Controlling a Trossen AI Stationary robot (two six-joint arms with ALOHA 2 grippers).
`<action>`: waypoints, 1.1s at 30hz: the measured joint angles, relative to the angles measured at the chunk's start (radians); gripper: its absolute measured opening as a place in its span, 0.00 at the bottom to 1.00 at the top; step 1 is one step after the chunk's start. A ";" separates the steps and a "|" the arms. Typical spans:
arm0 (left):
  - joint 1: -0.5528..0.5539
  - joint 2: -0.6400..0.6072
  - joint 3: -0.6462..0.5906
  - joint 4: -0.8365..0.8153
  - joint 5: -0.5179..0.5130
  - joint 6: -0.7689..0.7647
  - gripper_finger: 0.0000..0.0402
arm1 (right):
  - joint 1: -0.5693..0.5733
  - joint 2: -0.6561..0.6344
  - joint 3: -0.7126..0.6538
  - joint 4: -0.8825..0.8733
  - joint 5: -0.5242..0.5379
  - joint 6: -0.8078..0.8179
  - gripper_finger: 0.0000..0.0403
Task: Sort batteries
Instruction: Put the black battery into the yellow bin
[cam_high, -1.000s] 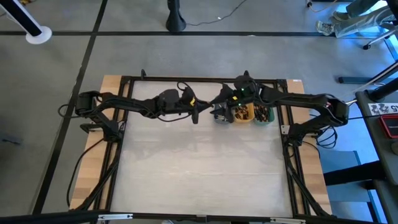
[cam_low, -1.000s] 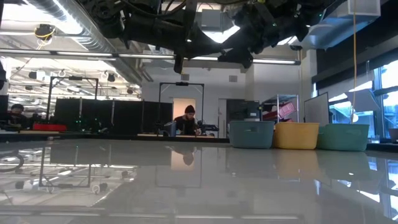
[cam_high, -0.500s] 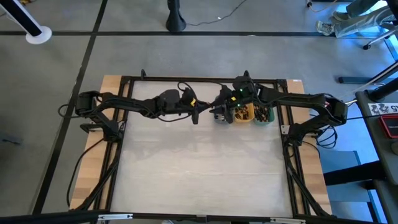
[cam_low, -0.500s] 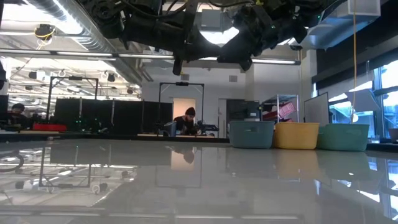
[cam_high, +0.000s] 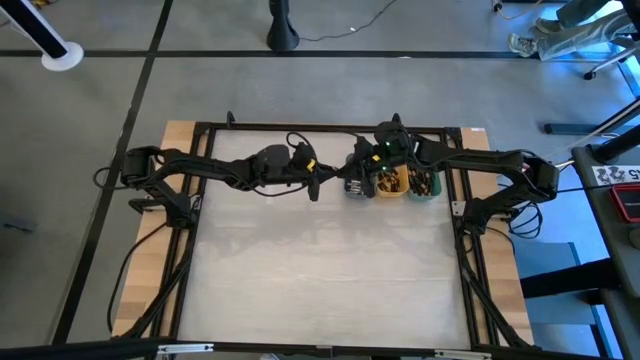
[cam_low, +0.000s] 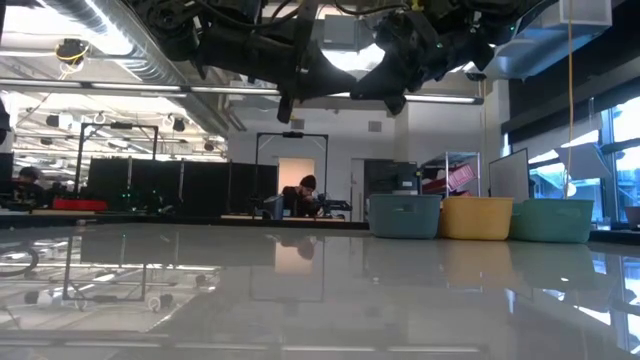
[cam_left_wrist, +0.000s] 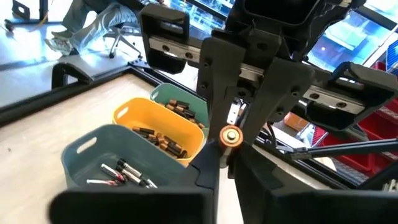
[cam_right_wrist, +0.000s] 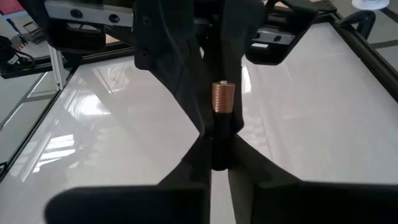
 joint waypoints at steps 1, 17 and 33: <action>0.000 0.000 0.000 -0.006 0.000 -0.011 0.08 | 0.000 0.000 0.000 -0.001 0.000 -0.007 0.05; 0.095 -0.104 0.000 -0.279 -0.006 -0.013 0.47 | -0.149 -0.064 0.000 -0.271 0.100 -0.047 0.07; 0.140 -0.130 0.000 -0.406 -0.003 0.018 0.47 | -0.388 -0.020 0.000 -0.688 0.273 -0.079 0.07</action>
